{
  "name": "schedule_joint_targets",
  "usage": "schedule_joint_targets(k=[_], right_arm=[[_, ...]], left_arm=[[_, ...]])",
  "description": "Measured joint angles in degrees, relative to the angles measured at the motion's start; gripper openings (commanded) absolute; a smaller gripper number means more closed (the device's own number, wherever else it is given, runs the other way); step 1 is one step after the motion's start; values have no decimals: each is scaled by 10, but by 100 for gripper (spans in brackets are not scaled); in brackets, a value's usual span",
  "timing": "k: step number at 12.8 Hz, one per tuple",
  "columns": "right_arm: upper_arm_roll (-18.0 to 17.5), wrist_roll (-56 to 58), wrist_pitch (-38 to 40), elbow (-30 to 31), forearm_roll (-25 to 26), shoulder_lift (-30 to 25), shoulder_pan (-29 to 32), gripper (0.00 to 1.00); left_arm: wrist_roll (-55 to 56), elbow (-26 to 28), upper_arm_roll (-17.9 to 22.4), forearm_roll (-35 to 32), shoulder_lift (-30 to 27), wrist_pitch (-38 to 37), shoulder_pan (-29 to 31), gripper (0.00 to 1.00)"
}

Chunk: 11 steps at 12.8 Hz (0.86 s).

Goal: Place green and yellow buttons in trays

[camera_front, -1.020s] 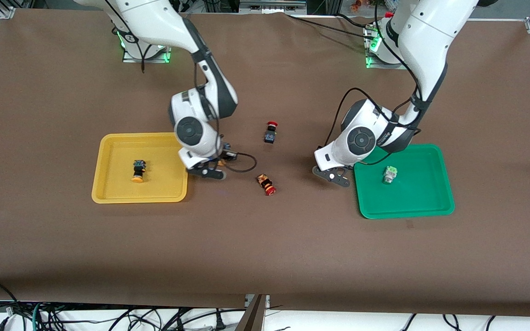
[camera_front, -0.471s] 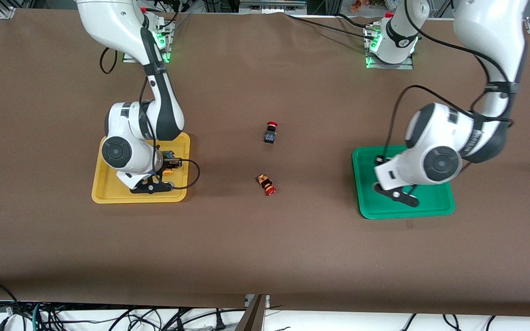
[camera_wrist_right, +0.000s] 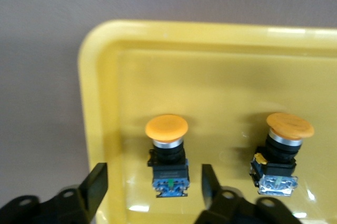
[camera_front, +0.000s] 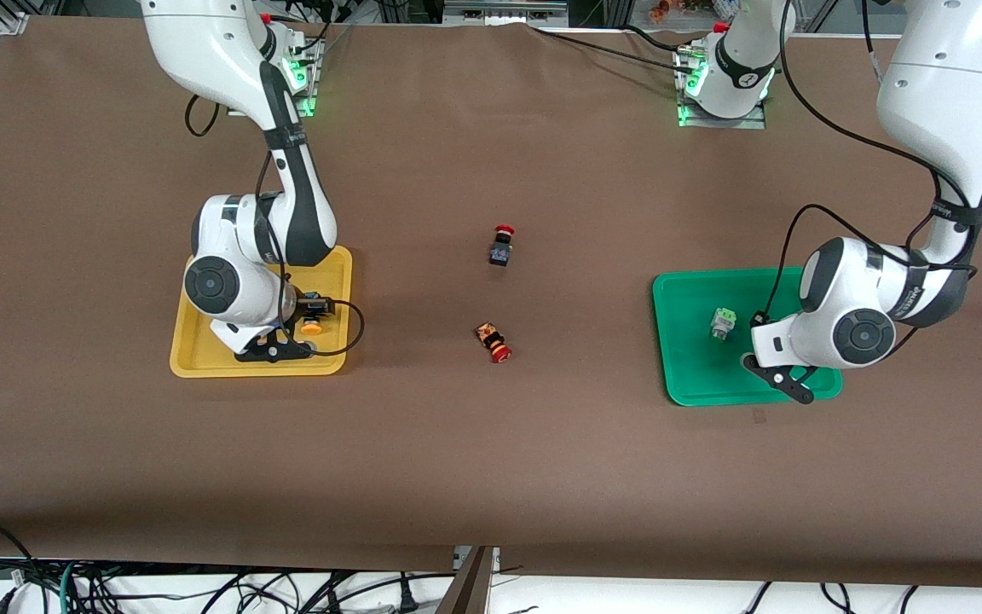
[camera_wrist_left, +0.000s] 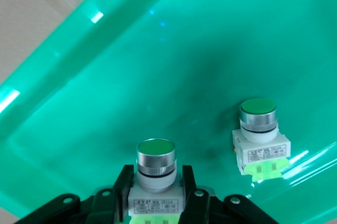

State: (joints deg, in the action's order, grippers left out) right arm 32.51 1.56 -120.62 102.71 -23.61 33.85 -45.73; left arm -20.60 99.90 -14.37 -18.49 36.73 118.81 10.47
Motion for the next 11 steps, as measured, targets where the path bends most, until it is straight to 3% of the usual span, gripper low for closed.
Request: schedule_joint_targets(k=[3,6,9,11], right_arm=[[7,0,30,-4,0,-62,-2,99],[26,0,83,-7,37,-142,-2,99],[30,-8,156,-7,114,-238,-2,99],[29,-14,185,-7,161,-296,-2,99]], left_arm=[[0,-1,-5,0,-10,1,0,100],[3,-19,-26,0,-79,-46,1,100],[35,-73,-79,9,-189,-170,-1,100],[61,-145,-97,35,-227,-263,-3,100]])
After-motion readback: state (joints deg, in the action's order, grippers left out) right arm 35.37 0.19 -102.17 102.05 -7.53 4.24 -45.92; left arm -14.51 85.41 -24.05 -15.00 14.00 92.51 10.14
